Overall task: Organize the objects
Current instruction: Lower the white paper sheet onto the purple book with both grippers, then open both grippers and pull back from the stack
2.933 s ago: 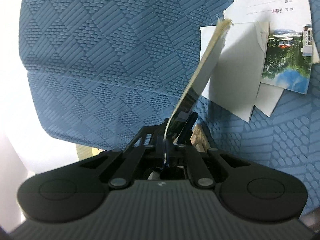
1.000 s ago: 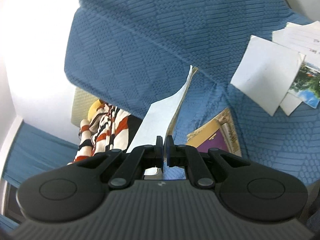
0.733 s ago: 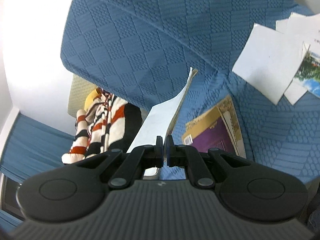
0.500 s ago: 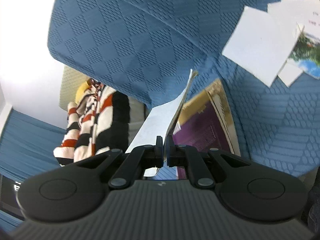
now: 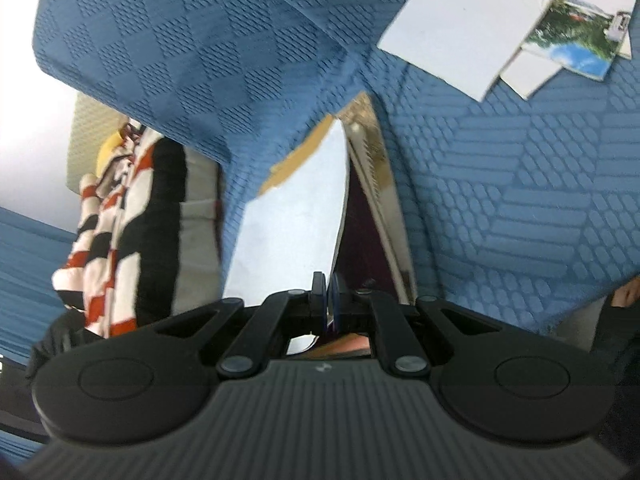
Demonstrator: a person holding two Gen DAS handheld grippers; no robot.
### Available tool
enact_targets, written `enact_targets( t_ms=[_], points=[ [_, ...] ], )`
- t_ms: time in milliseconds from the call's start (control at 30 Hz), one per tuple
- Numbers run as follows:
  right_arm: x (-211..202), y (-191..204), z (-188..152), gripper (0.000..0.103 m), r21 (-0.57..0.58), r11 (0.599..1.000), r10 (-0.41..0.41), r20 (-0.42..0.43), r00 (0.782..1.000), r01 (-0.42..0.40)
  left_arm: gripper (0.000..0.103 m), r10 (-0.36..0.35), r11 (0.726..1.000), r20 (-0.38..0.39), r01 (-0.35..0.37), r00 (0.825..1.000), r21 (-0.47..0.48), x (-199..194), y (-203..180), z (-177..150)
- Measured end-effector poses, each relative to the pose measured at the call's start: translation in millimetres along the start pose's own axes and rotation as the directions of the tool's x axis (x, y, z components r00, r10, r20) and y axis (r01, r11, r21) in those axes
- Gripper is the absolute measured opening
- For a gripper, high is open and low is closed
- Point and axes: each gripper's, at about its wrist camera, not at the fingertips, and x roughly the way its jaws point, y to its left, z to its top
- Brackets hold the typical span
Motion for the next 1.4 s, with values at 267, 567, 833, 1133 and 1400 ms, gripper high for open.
enact_targets(
  t_ms=[267,567,833,1133,1400],
  points=[
    [5.5,-7.9,-3.9,0.007,-0.003,0.999,-0.054,-0.011,0.998,0.054,0.014,0.043,0.999,-0.018,-0.042,0.999,0.005,-2.0,-5.3,-2.2],
    [1.5,-7.2,-4.3,0.035,-0.021,0.983,-0.181,-0.04,0.983,0.18,0.06,0.142,0.986,0.0,-0.141,0.99,0.085,-19.6,-28.0,-2.1],
    [-37.0,20.6,0.3,0.043,-0.132,0.97,-0.199,0.06,0.978,0.206,0.065,0.147,0.976,0.064,-0.155,0.987,0.153,-49.0,-54.5,-3.9],
    [-108.7,61.2,-1.3,0.043,-0.246,0.935,-0.193,0.247,0.949,0.255,0.07,0.064,0.947,0.18,-0.117,0.982,0.301,-92.0,-123.4,-12.6],
    [-155.7,80.6,-17.9,0.043,-0.304,0.904,-0.184,0.355,0.916,0.299,0.07,0.006,0.903,0.22,-0.1,0.975,0.417,-115.4,-179.4,-35.6]
  ],
)
